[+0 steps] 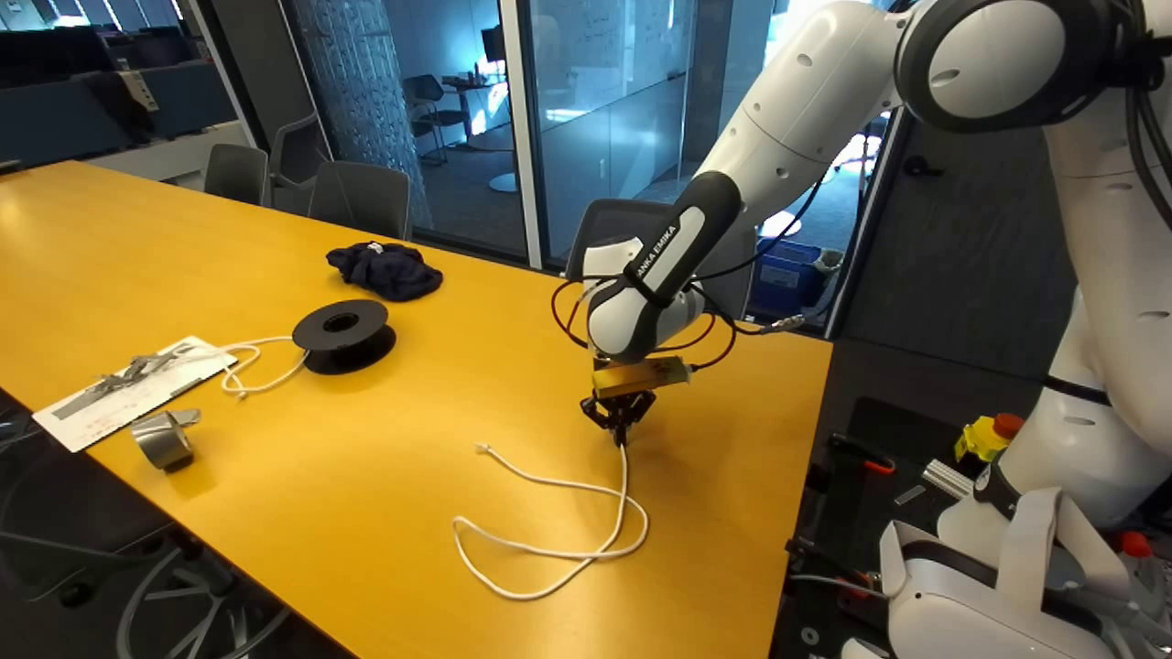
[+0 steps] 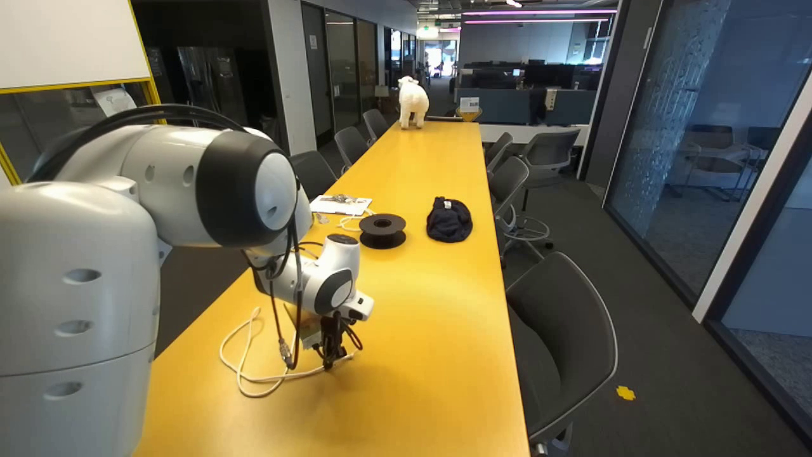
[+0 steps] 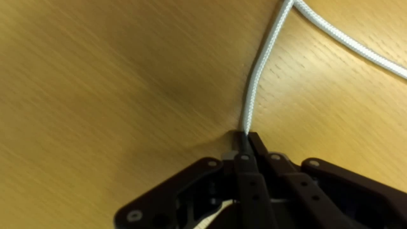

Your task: Straighten out the rope

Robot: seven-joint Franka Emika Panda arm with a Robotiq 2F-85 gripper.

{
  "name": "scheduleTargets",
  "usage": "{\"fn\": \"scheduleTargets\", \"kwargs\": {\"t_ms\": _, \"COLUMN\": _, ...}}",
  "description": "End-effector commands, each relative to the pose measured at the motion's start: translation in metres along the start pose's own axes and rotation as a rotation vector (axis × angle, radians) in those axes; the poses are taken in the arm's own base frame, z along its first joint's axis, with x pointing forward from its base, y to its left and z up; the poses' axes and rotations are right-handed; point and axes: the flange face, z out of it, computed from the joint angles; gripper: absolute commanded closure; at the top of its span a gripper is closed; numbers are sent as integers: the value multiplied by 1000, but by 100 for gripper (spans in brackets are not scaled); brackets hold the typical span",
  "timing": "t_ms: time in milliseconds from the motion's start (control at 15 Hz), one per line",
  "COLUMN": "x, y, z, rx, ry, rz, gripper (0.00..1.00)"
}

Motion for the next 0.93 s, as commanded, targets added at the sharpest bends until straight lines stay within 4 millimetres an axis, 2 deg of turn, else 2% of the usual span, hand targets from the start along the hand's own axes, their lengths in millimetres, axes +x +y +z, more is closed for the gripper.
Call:
{"fn": "scheduleTargets", "kwargs": {"t_ms": 0, "x": 11, "y": -40, "z": -22, "rx": 32, "ry": 42, "rz": -50, "gripper": 97}}
{"fn": "scheduleTargets", "kwargs": {"t_ms": 467, "x": 11, "y": -138, "z": -83, "rx": 109, "ry": 165, "rz": -172, "gripper": 97}}
{"fn": "scheduleTargets", "kwargs": {"t_ms": 867, "x": 10, "y": -220, "z": -115, "rx": 176, "ry": 215, "rz": -203, "gripper": 98}}
